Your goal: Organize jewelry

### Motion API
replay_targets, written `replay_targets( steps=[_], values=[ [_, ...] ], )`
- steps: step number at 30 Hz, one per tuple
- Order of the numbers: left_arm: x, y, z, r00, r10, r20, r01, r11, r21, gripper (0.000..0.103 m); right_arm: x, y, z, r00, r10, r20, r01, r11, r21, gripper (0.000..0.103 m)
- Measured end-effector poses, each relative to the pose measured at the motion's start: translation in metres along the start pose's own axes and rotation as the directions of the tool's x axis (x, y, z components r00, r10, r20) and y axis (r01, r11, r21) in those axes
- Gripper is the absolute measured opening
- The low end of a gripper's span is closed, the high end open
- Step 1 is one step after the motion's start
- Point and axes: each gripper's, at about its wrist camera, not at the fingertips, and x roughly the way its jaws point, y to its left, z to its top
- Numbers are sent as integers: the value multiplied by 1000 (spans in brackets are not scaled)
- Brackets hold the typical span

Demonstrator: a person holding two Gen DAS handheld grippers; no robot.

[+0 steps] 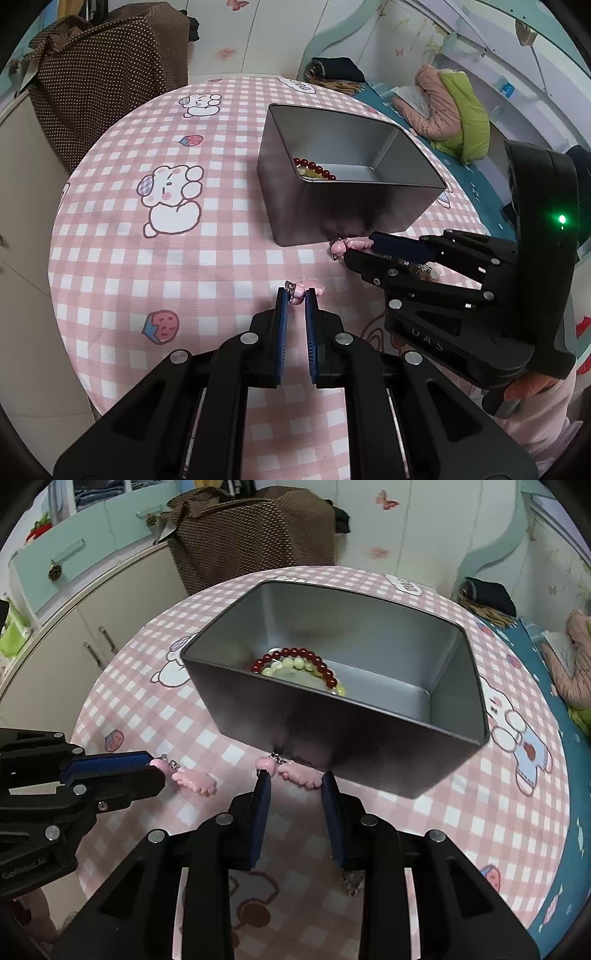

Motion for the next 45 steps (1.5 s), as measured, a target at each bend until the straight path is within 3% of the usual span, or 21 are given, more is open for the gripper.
replay_targets(
  steps=[4, 6, 8, 16, 19, 26, 34, 45],
  values=[
    [-2, 0, 0, 1000, 1, 4, -1, 1000, -1, 10, 4, 4, 3, 1000, 6, -5, -6, 997, -72, 27],
    [-2, 0, -1, 1000, 5, 5, -5, 1000, -3, 10, 4, 8, 3, 1000, 13, -20, -15, 996, -91, 15],
    [-3, 0, -2, 1000, 2, 6, -2, 1000, -6, 10, 1, 13, -1, 999, 41, -31, -44, 993, -109, 15],
    [-5, 2, -2, 1000, 6, 13, -6, 1000, -15, 10, 1, 13, 0, 1000, 25, -16, -26, 994, -105, 17],
    [-6, 2, -2, 1000, 7, 14, -6, 1000, -17, 10, 4, 20, 1, 1000, 17, -16, -20, 987, -162, 18],
    [-15, -2, 3, 999, 2, 37, -2, 1000, -14, 9, -1, 15, -2, 999, 41, -4, -42, 994, -99, 15],
    [-31, -12, 17, 996, -36, 79, 35, 999, 15, 9, -41, 9, 1, 991, 82, 101, -79, 996, -40, 15],
    [-51, -44, 45, 984, -59, 166, 43, 994, 99, 9, -92, -22, 10, 966, 41, 254, -54, 998, 42, 15]
  ],
)
